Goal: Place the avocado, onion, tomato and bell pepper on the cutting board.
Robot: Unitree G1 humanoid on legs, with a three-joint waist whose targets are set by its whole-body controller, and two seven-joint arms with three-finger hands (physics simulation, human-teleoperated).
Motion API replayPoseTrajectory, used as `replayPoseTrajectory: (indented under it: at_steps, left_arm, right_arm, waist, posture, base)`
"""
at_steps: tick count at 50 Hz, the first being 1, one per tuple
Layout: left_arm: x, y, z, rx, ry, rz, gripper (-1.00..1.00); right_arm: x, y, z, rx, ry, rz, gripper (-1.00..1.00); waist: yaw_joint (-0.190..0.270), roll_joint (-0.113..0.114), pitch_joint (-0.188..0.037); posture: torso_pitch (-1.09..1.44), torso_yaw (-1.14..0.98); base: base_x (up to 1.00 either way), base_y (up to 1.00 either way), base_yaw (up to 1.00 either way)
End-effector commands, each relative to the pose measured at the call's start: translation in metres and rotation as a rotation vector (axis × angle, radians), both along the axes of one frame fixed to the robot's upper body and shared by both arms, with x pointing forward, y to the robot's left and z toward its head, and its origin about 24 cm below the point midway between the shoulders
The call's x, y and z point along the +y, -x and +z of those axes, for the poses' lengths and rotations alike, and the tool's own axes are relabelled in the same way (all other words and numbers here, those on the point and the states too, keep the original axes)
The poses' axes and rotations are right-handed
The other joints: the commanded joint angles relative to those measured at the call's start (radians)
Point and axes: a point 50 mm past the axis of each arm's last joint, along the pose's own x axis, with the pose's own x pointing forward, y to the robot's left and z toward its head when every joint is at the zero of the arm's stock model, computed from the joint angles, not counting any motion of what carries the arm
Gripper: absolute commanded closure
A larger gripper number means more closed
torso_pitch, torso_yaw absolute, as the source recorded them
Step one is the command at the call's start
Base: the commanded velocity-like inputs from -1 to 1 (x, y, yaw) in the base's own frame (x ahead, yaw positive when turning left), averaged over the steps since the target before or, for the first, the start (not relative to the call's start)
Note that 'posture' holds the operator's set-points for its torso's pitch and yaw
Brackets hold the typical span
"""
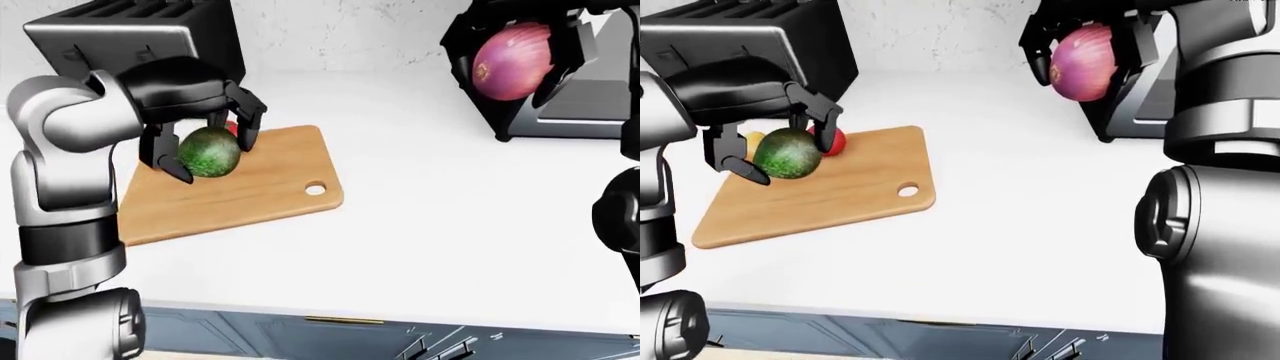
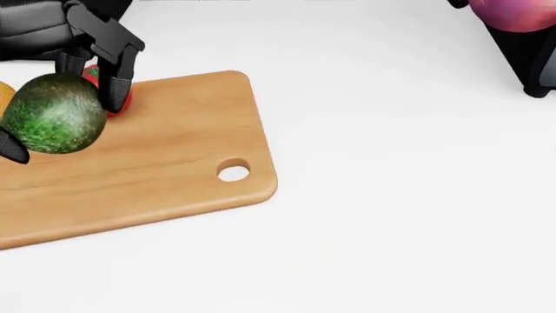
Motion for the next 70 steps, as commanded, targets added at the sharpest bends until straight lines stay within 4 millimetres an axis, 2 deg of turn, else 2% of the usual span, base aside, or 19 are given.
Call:
replayPoseTrajectory:
  at_steps: [1, 13, 38, 56, 70]
  left_arm:
    - [0.002, 0.007, 0.017, -0.11, 0.011, -0.005, 1.0]
    - [0.013, 0.005, -0.001, -0.122, -0.012, 0.016, 1.0]
    - [0.021, 0.006, -0.004, -0.188, -0.001, 0.027, 1.0]
    - [0.029, 0.006, -0.015, -0.173, 0.001, 0.052, 1.0]
    - [0.024, 0.008, -0.027, -0.153, 0.025, 0.034, 1.0]
  right_arm:
    - [0.002, 0.009, 0.022, -0.093, -0.019, 0.016, 1.0]
    - [0.002, 0.009, 0.022, -0.093, -0.019, 0.016, 1.0]
    - [0.002, 0.01, 0.024, -0.097, -0.018, 0.016, 1.0]
    - [0.003, 0.01, 0.024, -0.095, -0.017, 0.015, 1.0]
    - [0.002, 0.011, 0.026, -0.098, -0.017, 0.012, 1.0]
  waist:
    - [0.0, 0.0, -0.032]
    - [-0.003, 0.007, -0.037]
    - [-0.006, 0.014, -0.038]
    - [-0.007, 0.017, -0.039]
    - [-0.006, 0.017, -0.039]
  posture:
    - [0.0, 0.0]
    - [0.0, 0.0]
    - [0.0, 0.0]
    - [0.0, 0.0]
    - [0.0, 0.0]
  base:
    - [0.0, 0.0, 0.0]
    - [0.0, 0.0, 0.0]
    - [0.0, 0.0, 0.0]
    - [0.0, 0.0, 0.0]
    - [0.0, 0.0, 0.0]
